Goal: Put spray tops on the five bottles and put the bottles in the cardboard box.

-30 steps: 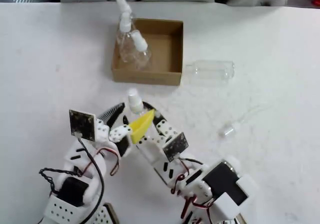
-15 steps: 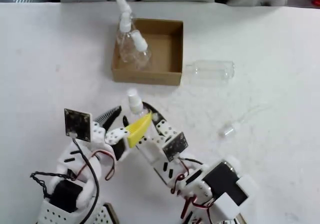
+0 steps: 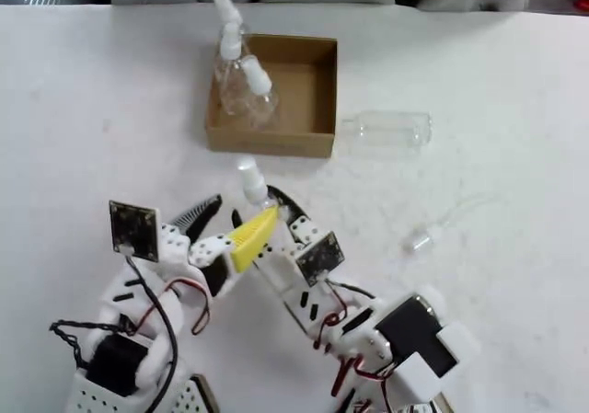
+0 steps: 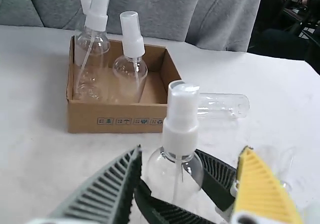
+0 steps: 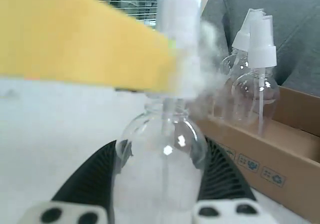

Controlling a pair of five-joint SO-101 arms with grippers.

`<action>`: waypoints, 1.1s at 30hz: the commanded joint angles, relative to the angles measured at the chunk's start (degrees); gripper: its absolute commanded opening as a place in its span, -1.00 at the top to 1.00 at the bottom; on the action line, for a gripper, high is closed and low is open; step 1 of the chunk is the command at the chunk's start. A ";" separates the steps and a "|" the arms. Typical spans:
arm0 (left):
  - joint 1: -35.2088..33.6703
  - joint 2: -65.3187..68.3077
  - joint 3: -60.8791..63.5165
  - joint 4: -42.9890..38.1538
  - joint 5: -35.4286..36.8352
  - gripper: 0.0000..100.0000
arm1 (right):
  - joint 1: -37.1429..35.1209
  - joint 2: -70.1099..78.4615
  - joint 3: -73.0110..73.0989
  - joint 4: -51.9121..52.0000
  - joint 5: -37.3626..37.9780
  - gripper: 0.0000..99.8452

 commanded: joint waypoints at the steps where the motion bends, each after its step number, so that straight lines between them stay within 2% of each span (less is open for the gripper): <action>1: -2.86 -0.66 -3.87 0.00 1.93 0.40 | 2.95 -0.40 -3.25 2.07 -0.09 0.97; 9: -7.08 -0.66 -3.69 -0.18 1.93 0.43 | 4.79 -0.84 -3.25 1.71 -0.18 0.97; 11: -8.66 -0.66 -3.60 -0.18 1.76 0.56 | 6.02 -0.92 -3.25 1.63 -0.18 0.97; 15: -13.14 -0.57 -1.05 -2.55 1.49 0.96 | 9.01 -0.92 -3.43 -0.48 -0.35 0.97; 18: -17.19 -0.57 4.04 -7.56 1.41 0.89 | 10.07 -0.92 -3.08 -2.68 -0.26 0.97; 22: -21.93 -0.57 8.97 -11.87 0.62 0.93 | 11.12 -0.92 -3.25 -5.05 -0.09 0.97; 25: -24.13 -0.57 12.92 -13.63 -6.42 0.96 | 13.49 -0.92 -4.04 -8.13 -0.09 0.97; 28: -26.15 -0.57 13.63 -11.25 -12.13 0.95 | 16.75 -0.92 -6.24 -8.57 -0.09 0.97; 33: -26.33 -0.57 13.71 -7.91 -15.38 0.95 | 20.62 -0.92 -12.31 -8.40 -0.18 0.97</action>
